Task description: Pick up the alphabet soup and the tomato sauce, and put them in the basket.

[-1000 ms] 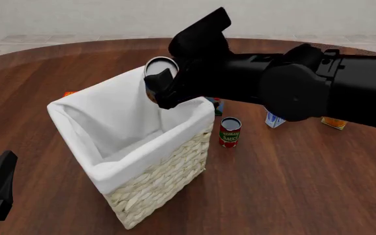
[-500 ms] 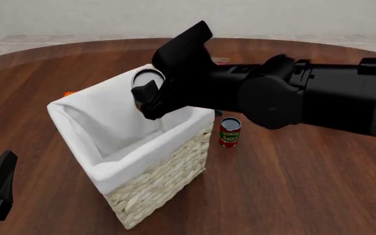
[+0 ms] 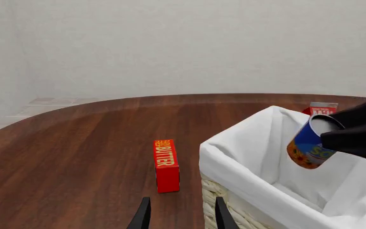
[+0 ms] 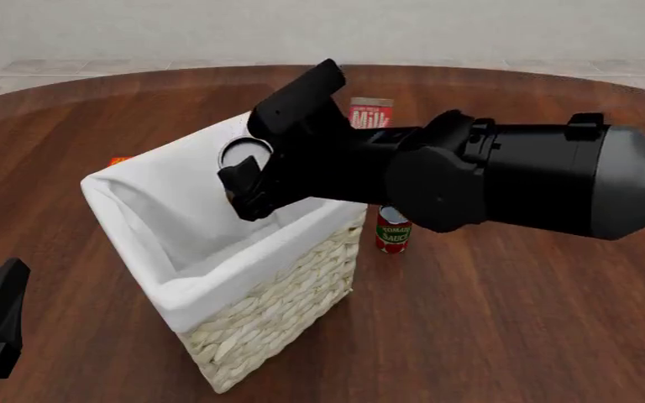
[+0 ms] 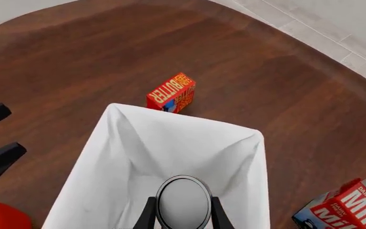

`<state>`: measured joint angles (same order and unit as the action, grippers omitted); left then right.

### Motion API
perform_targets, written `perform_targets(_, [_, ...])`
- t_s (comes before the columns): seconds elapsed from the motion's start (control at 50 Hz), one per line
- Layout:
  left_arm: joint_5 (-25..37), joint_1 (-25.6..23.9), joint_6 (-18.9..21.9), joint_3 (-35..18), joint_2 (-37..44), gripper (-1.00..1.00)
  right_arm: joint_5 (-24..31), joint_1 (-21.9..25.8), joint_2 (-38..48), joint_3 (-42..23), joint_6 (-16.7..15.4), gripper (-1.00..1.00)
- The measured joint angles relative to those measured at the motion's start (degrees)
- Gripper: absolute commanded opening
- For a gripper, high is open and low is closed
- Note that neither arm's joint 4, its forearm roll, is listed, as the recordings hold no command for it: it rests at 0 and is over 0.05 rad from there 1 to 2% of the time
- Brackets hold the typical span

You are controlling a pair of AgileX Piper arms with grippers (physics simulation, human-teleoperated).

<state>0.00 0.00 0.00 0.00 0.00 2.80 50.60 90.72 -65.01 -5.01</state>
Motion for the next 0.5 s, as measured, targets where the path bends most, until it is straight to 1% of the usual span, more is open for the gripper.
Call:
perform_targets(0.38, [0.0,0.0,0.0,0.0,0.0,1.00,-0.4,0.2,1.7,0.3,0.4,-1.00])
perform_targets(0.4, [0.0,0.0,0.0,0.0,0.0,1.00,-0.3,0.2,1.7,0.3,0.4,1.00])
perform_targets(0.5, [0.0,0.0,0.0,0.0,0.0,1.00,-0.2,0.2,1.8,0.0,0.7,1.00])
